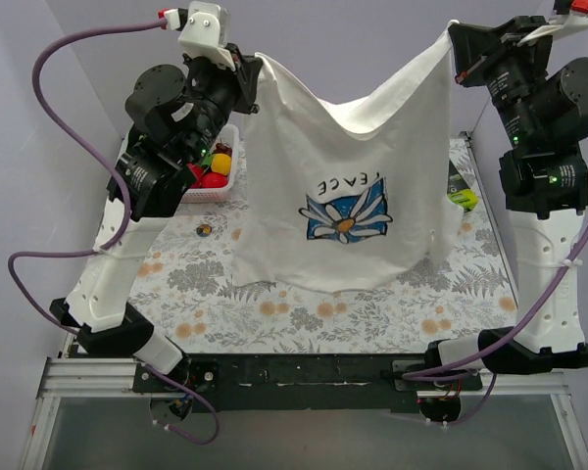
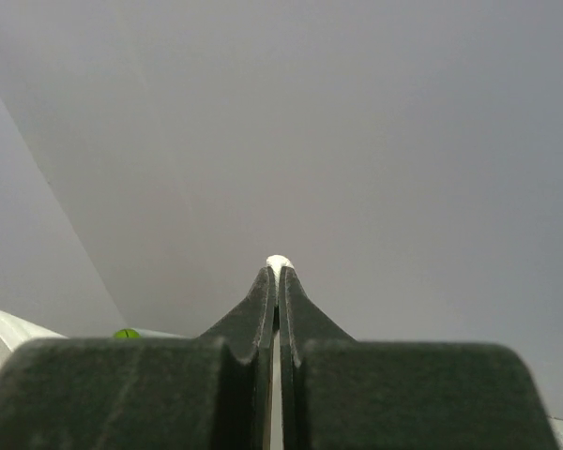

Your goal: Pin the brooch onto the clothing

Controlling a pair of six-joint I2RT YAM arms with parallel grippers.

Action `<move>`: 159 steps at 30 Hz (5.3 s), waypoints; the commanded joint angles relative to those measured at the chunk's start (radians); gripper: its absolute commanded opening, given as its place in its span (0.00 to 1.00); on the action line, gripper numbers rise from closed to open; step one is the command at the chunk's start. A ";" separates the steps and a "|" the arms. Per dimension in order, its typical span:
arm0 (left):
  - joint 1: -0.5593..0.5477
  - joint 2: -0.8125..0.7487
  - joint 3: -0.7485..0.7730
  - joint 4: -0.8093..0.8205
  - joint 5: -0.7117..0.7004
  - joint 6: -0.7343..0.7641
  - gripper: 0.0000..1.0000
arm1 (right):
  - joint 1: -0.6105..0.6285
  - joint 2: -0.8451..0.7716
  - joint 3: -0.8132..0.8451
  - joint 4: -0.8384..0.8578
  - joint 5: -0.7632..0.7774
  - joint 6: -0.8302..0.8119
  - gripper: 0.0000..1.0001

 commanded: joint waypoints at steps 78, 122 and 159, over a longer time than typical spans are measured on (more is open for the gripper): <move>0.259 -0.209 -0.677 0.399 0.058 -0.167 0.00 | -0.035 -0.373 -0.844 0.438 0.183 0.020 0.01; 0.256 -1.074 -1.552 -0.337 0.608 -0.718 0.00 | -0.037 -0.898 -1.237 -0.994 -0.187 0.157 0.01; 0.250 -0.446 -1.347 0.022 0.458 -0.528 0.98 | -0.023 -0.526 -1.349 -0.423 -0.137 0.025 0.86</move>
